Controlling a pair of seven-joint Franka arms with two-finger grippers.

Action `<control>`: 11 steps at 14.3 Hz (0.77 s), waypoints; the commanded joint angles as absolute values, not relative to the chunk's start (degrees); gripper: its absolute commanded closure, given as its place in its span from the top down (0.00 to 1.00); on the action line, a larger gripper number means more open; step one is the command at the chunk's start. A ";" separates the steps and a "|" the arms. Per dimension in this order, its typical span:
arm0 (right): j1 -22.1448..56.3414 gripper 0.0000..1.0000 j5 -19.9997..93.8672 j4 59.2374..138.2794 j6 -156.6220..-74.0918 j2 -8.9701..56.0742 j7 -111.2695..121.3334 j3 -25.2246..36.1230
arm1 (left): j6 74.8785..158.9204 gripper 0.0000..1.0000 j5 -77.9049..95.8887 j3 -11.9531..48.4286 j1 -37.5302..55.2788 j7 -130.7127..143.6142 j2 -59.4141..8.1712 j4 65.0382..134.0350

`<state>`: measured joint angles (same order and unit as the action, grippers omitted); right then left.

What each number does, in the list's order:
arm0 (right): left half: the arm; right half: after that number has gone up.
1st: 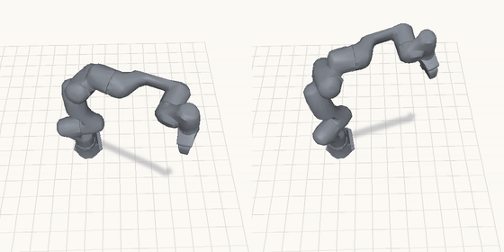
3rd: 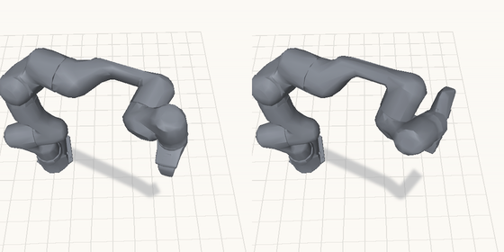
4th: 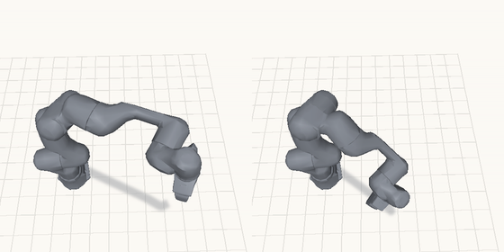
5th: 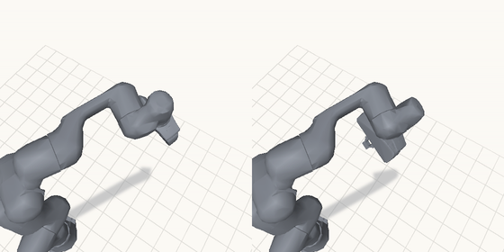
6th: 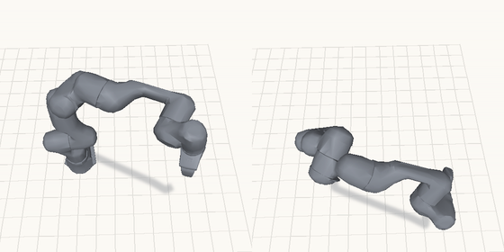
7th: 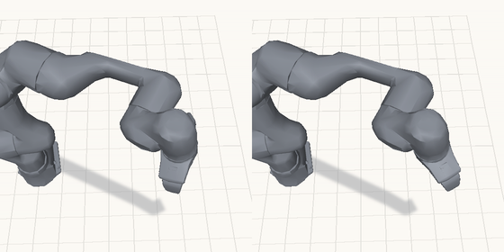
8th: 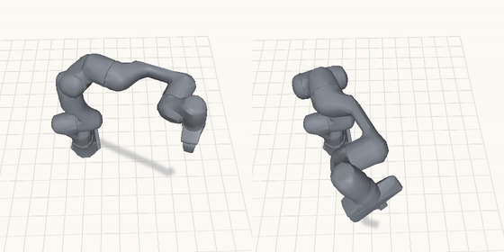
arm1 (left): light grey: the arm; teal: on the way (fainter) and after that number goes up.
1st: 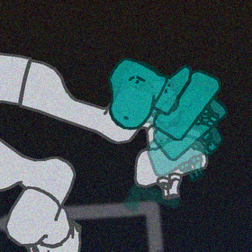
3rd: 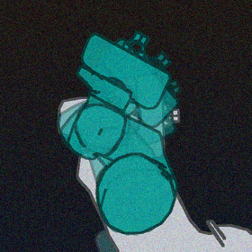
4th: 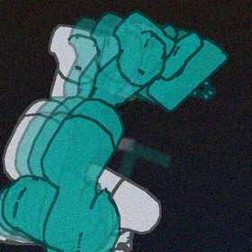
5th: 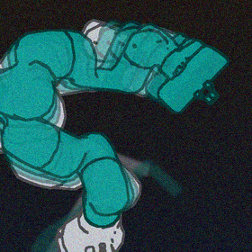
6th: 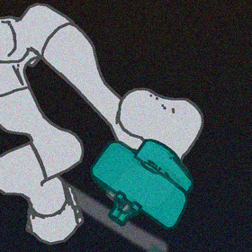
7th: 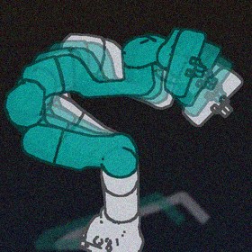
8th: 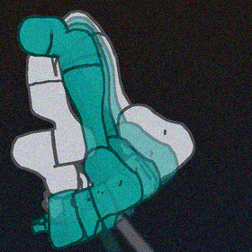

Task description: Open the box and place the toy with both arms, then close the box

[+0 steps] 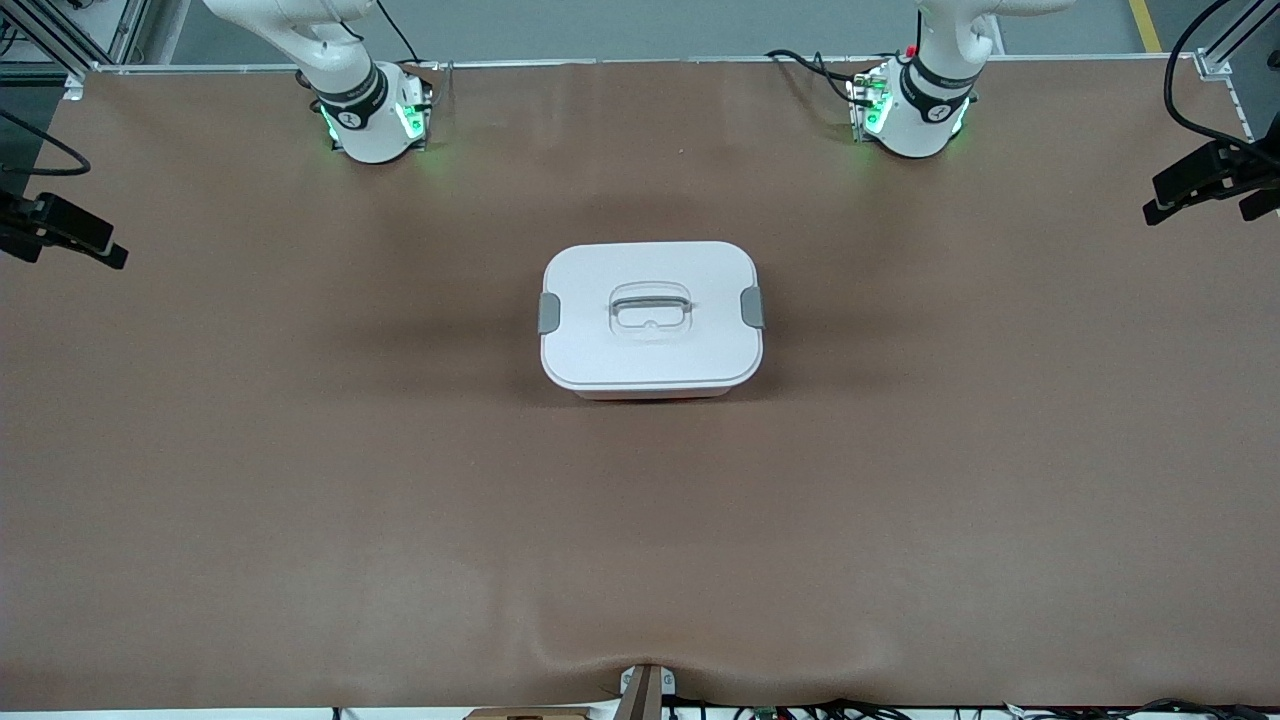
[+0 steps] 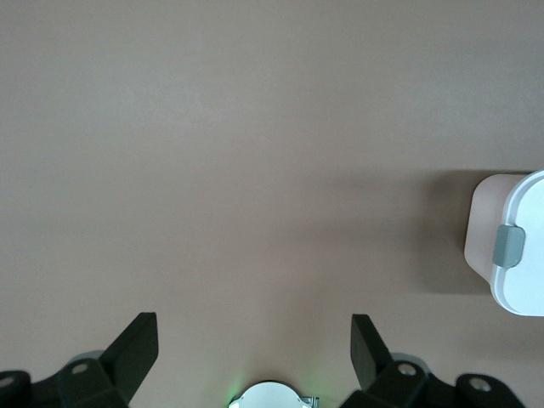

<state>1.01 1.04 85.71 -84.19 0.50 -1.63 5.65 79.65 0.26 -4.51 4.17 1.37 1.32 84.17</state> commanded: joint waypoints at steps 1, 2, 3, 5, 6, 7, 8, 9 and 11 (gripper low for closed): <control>2.28 1.00 -1.58 84.55 -83.23 0.97 -2.64 5.80 | 80.16 1.00 1.41 -5.36 5.19 1.41 2.37 84.82; 2.37 1.00 -1.58 84.55 -83.23 0.97 -2.64 5.71 | 80.16 1.00 0.97 -5.27 5.19 1.41 2.46 84.81; 2.37 1.00 -1.50 84.72 -83.23 1.05 -2.64 5.71 | 80.16 1.00 0.88 -5.27 5.19 1.32 2.46 84.64; 2.37 1.00 -1.49 84.73 -83.23 1.05 -2.72 5.71 | 80.16 1.00 0.70 -5.27 5.19 1.06 2.37 84.64; 2.29 1.00 -1.49 84.64 -83.23 1.05 -2.81 5.80 | 80.33 1.00 -0.34 -5.36 5.19 -0.34 2.46 84.64; 2.11 1.00 -1.49 84.73 -83.23 1.05 -2.81 5.80 | 80.94 1.00 -1.83 -5.36 5.19 -2.09 2.37 84.64; 1.85 1.00 -1.49 84.73 -83.23 1.05 -2.81 5.80 | 81.21 1.00 -1.32 -5.36 5.19 -2.98 2.37 84.64; 1.67 1.00 -1.49 84.64 -83.32 1.05 -2.81 5.80 | 81.21 1.00 -1.23 -5.36 5.19 -2.03 2.37 84.64; 1.50 1.00 -1.41 84.64 -83.23 1.05 -2.90 5.89 | 81.21 1.00 -1.06 -5.27 5.19 -0.97 2.37 84.64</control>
